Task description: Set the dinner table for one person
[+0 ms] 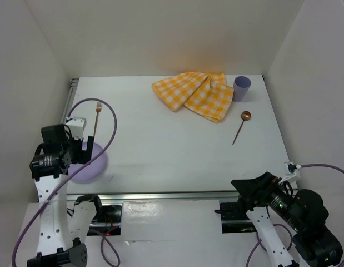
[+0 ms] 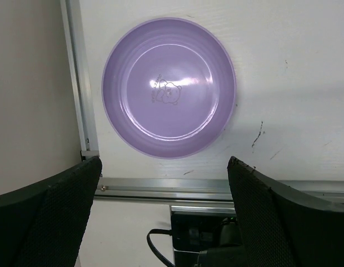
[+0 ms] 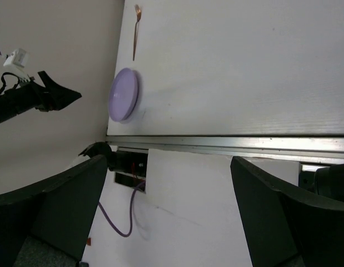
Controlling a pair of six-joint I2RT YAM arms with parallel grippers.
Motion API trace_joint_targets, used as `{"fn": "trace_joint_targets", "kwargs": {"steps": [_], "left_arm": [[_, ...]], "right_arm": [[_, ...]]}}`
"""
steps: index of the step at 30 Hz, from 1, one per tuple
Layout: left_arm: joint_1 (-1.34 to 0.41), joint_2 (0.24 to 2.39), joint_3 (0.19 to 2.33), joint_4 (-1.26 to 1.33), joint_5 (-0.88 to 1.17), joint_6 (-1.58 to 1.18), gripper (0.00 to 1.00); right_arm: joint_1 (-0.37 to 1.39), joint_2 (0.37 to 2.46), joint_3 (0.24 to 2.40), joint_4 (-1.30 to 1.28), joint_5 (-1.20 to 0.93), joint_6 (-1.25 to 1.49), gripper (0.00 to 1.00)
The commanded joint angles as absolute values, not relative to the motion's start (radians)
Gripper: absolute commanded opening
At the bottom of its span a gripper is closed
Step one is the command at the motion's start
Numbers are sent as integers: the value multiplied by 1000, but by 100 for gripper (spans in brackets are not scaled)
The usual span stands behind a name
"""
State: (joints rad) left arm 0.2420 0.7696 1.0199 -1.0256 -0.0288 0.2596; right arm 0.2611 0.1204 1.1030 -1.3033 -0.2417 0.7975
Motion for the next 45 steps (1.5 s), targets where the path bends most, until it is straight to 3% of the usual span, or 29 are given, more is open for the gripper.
{"fn": "trace_joint_targets", "kwargs": {"steps": [1, 10, 15, 27, 33, 41, 45], "left_arm": [[247, 755, 1042, -1020, -31, 252, 100], [247, 747, 1072, -1014, -189, 183, 100], [247, 767, 1146, -939, -131, 183, 100], [238, 1250, 1459, -787, -63, 219, 100], [229, 1344, 1508, -802, -49, 221, 100], [177, 1356, 1425, -811, -40, 197, 100], [133, 1356, 1439, -859, -29, 172, 100]], "right_arm": [[259, 124, 1135, -1310, -259, 755, 100], [259, 380, 1339, -1310, -180, 551, 100], [235, 872, 1546, -1116, -62, 313, 100], [235, 1585, 1693, -478, 77, 432, 100], [235, 1986, 1955, -440, 94, 451, 100], [206, 2311, 2175, -336, 310, 439, 100], [196, 2405, 2253, -321, 246, 379, 100]]}}
